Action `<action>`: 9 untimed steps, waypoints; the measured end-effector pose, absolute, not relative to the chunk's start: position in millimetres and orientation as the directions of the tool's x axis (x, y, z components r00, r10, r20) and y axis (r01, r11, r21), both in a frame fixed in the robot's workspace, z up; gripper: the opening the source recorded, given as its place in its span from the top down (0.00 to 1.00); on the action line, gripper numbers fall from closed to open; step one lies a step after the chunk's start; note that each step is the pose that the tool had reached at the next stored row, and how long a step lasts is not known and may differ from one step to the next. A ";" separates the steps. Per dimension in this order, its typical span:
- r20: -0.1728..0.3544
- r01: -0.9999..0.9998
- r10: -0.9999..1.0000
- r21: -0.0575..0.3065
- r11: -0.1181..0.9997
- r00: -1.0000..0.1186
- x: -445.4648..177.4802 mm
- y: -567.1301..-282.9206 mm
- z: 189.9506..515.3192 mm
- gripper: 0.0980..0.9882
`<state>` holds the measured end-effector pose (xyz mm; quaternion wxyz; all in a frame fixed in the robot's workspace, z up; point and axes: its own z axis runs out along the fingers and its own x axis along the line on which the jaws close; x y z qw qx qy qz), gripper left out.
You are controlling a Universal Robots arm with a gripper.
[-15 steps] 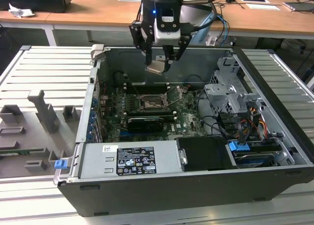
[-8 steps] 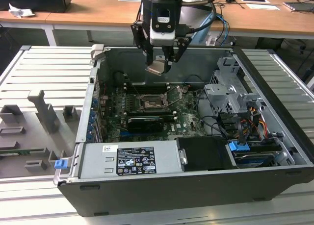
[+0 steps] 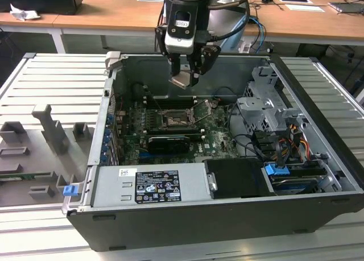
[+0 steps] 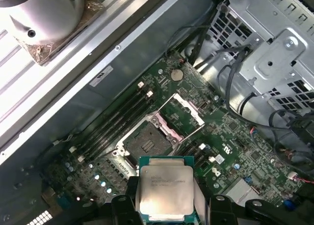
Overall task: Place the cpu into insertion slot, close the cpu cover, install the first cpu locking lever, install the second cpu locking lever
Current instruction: 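Place the cpu into insertion slot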
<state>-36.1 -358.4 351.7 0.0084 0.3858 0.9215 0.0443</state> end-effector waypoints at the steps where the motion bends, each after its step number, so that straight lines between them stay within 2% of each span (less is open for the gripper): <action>1: 0.019 0.719 0.721 0.088 0.689 -0.693 -36.1 -358.4 351.6 0.52; 9: 0.019 0.822 0.824 0.088 0.562 -0.566 -36.1 -358.4 349.6 0.52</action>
